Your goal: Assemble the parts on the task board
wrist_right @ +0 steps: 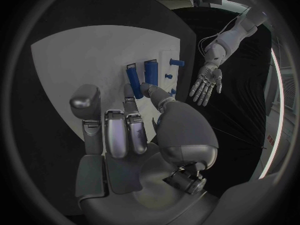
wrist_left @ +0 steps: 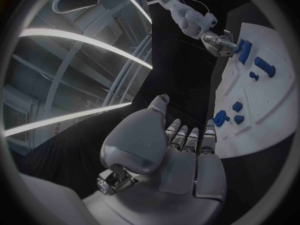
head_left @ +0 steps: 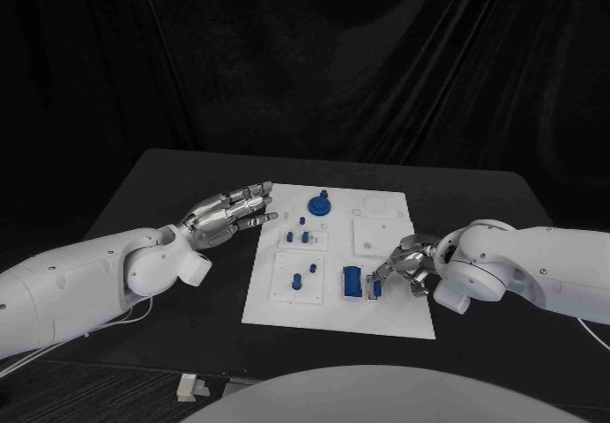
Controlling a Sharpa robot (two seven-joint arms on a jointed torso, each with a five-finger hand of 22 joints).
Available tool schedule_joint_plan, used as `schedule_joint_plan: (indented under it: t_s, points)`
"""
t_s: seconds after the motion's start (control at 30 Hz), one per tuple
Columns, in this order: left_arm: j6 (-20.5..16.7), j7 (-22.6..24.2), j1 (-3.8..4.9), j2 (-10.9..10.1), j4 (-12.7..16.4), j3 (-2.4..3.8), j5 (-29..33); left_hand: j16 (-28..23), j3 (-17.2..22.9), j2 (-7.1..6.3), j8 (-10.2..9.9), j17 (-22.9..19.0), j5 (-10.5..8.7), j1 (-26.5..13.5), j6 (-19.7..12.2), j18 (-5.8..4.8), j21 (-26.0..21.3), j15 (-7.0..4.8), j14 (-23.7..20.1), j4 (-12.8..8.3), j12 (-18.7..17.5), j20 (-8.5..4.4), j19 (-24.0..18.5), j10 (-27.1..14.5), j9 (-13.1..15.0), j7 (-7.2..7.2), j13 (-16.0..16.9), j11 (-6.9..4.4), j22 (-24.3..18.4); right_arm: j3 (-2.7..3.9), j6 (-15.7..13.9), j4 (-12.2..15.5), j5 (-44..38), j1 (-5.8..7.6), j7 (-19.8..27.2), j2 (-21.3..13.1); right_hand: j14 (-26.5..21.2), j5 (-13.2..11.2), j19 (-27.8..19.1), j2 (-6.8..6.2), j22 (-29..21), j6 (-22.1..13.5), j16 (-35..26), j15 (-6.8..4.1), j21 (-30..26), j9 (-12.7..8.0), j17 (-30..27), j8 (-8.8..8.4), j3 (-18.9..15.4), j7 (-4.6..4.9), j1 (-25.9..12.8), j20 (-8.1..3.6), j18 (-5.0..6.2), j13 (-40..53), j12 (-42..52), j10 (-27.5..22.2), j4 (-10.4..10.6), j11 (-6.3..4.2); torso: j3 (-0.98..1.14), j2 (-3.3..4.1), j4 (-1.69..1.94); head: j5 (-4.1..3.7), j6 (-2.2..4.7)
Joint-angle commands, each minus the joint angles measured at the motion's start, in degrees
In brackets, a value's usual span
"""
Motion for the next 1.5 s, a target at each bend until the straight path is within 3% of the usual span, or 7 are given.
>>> schedule_joint_plan:
  t_s: [0.03,0.6,1.0,1.07,1.27,1.37,1.5]
  points:
    - [0.8,0.5,-0.08,0.1,0.1,0.06,0.4,0.2,0.1,0.25,0.3,0.0,0.33,-0.3,0.0,0.65,0.2,0.17,0.0,0.2,0.3,0.17,0.2,-0.1,0.0,0.4,0.1,0.42,-0.1,0.0,-0.4,-0.5,0.2,-0.11,-0.2,0.4,4.1,-0.9,0.1,0.19,6.1,-0.6,0.3,-0.12,-0.3,-0.2,5.4,0.1,0.9,-0.01,-0.6,-0.02,0.48,15.1,0.2,6.1,-0.4,-0.33,0.01,0.0,-0.02,-0.01,-0.01]
    - [1.0,0.3,-0.1,0.3,0.1,0.06,0.4,0.2,0.1,0.25,0.3,0.0,0.33,-0.3,0.0,0.65,0.2,0.17,0.0,0.2,0.3,0.17,0.2,-0.1,0.0,0.4,0.1,0.42,-0.1,0.0,2.9,-1.4,-1.5,-0.39,-2.4,1.4,4.1,-6.7,0.0,0.04,6.0,-1.5,0.1,-0.14,-0.8,-0.1,5.0,1.06,-0.5,-0.1,-2.1,-0.01,0.56,15.1,0.2,6.1,1.5,-0.37,0.01,0.0,-0.01,0.08,-0.01]
    - [1.1,0.2,-0.14,0.3,0.0,0.06,0.4,0.2,0.3,0.37,0.4,-0.1,0.36,-0.2,-0.1,0.66,0.2,0.11,0.0,0.1,0.3,0.12,0.1,-0.1,0.0,0.47,0.0,0.51,-0.2,-0.01,3.9,-1.2,-1.7,-0.5,-2.7,1.6,4.0,-6.6,-0.1,0.0,5.8,-1.2,-0.1,-0.21,-1.2,0.0,4.6,1.56,-1.2,-0.24,-2.5,-0.04,0.63,15.1,0.2,6.1,2.1,-0.46,0.0,-0.06,-0.09,0.15,-0.01]
    - [1.1,0.2,-0.14,0.3,0.0,0.06,0.4,0.2,0.3,0.37,0.4,-0.1,0.36,-0.2,-0.1,0.66,0.2,0.11,0.0,0.1,0.3,0.12,0.1,-0.1,0.0,0.47,0.0,0.51,-0.2,-0.01,4.0,-1.2,-1.7,-0.51,-2.7,1.6,4.0,-8.8,-0.2,-0.08,5.8,-1.4,-0.2,-0.26,-1.5,0.0,4.5,1.86,-2.2,-0.32,-3.1,-0.07,0.67,15.1,0.2,6.1,3.1,-0.54,-0.01,-0.07,-0.09,0.17,-0.01]
    - [1.1,0.1,-0.15,0.3,0.0,0.06,0.4,0.2,0.3,0.37,0.4,-0.1,0.36,-0.2,-0.1,0.66,0.2,0.11,0.0,0.1,0.3,0.12,0.1,-0.1,0.0,0.47,0.0,0.51,-0.2,-0.01,4.0,-1.2,-1.7,-0.54,-2.7,1.7,3.9,-9.9,-0.2,-0.14,5.7,-1.6,-0.2,-0.26,-1.6,-0.1,4.4,2.04,-3.0,-0.29,-3.5,-0.09,0.68,15.1,0.2,6.1,3.9,-0.52,-0.01,-0.04,-0.06,0.22,-0.01]
    - [1.1,0.1,-0.15,0.3,0.0,0.06,0.4,0.2,0.3,0.37,0.4,-0.1,0.36,-0.2,-0.1,0.66,0.2,0.11,0.0,0.1,0.3,0.12,0.1,-0.1,0.0,0.47,0.0,0.51,-0.2,-0.01,4.0,-1.3,-1.7,-0.55,-2.7,1.8,3.9,-9.2,-0.2,-0.49,5.7,-1.8,-0.3,-0.24,-1.7,-0.2,4.3,2.3,-4.9,-0.25,-4.6,-0.09,0.68,15.1,0.2,6.1,5.4,-0.48,-0.02,-0.04,-0.04,0.21,-0.01]
    - [1.2,0.0,-0.16,0.3,0.0,0.06,0.4,0.2,0.3,0.37,0.4,-0.1,0.36,-0.2,-0.1,0.66,0.2,0.11,0.0,0.1,0.3,0.12,0.1,-0.1,0.0,0.47,0.0,0.51,-0.2,-0.01,3.8,-1.3,-1.7,-0.56,-2.7,1.8,3.9,-10.2,-0.2,-0.32,5.7,-1.9,-0.4,-0.23,-1.9,-0.2,4.2,2.56,-6.6,-0.25,-5.3,-0.08,0.7,15.1,0.2,6.1,7.0,-0.47,-0.03,-0.07,0.0,0.25,-0.01]
